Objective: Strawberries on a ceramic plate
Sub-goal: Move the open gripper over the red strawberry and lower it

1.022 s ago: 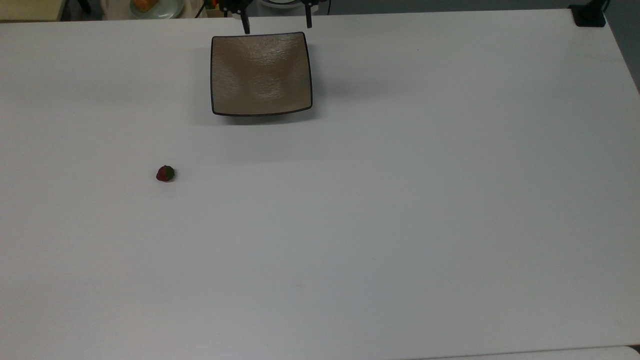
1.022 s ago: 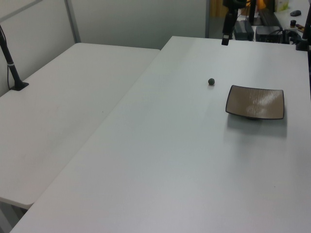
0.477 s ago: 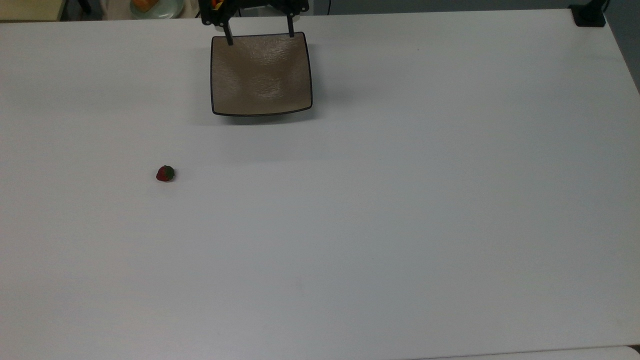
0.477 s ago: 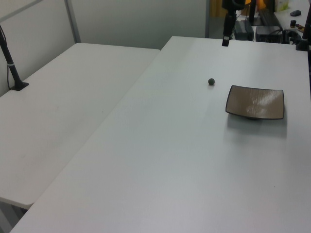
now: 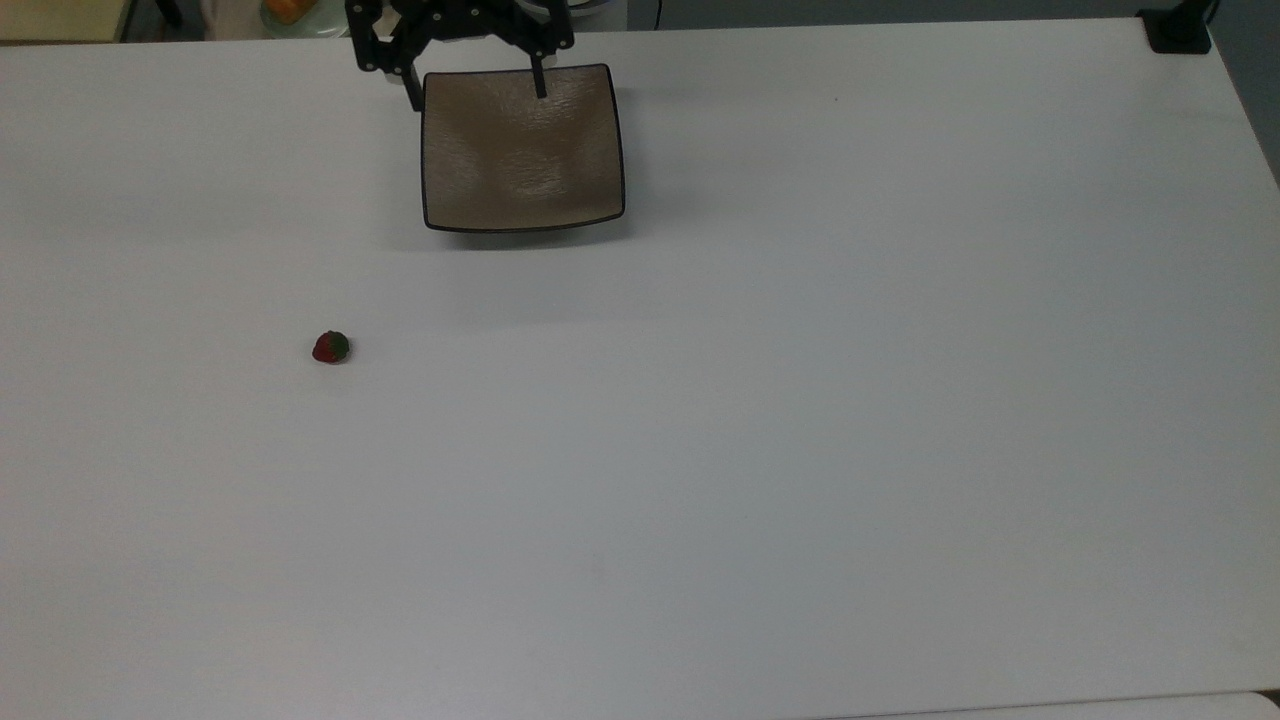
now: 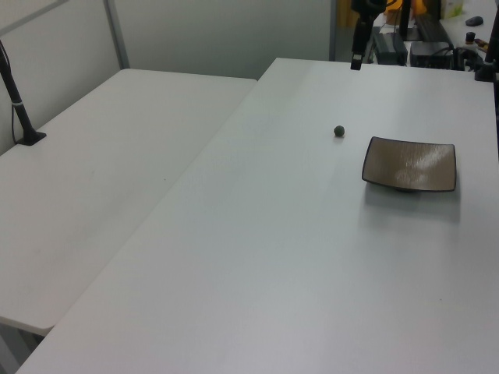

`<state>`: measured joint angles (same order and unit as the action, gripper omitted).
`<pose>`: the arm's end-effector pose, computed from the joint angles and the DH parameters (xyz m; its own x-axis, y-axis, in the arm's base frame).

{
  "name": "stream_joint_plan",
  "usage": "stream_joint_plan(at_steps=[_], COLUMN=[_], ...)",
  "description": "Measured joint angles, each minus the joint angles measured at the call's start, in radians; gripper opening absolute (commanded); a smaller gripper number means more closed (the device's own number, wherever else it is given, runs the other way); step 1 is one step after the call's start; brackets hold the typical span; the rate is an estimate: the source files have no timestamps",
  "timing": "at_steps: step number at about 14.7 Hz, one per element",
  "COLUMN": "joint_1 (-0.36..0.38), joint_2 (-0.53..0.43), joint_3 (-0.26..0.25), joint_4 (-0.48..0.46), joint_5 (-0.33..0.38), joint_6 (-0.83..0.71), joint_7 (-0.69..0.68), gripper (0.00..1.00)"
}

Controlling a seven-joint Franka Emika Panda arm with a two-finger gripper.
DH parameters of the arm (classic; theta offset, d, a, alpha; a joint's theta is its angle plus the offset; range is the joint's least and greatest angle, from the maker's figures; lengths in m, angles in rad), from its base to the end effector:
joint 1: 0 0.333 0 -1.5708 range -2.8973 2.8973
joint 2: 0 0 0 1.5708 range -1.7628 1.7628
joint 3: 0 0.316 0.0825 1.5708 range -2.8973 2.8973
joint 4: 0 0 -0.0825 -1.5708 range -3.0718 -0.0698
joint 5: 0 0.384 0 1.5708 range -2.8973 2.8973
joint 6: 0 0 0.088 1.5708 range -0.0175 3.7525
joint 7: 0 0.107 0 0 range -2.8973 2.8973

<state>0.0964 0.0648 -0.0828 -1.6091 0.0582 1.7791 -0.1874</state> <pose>0.5918 0.0146 0.5886 0.9756 0.1882 0.1129 0.1929 -0.9807 -0.0320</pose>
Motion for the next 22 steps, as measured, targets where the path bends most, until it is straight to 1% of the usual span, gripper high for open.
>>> stream_joint_plan(at_steps=[3, 4, 12, 19, 22], joint_1=[-0.003, -0.007, -0.087, -0.157, -0.172], joint_2=[0.019, 0.028, 0.111, 0.225, 0.267], joint_3=[-0.030, -0.033, -0.035, -0.035, -0.035], joint_4=[0.000, 0.000, 0.000, -0.003, -0.003], joint_5=[0.000, 0.000, 0.000, 0.000, 0.000], joint_6=[0.066, 0.082, 0.190, 0.321, 0.377], joint_7=[-0.001, -0.001, -0.001, -0.002, -0.003], gripper=[1.00, 1.00, 1.00, 1.00, 1.00])
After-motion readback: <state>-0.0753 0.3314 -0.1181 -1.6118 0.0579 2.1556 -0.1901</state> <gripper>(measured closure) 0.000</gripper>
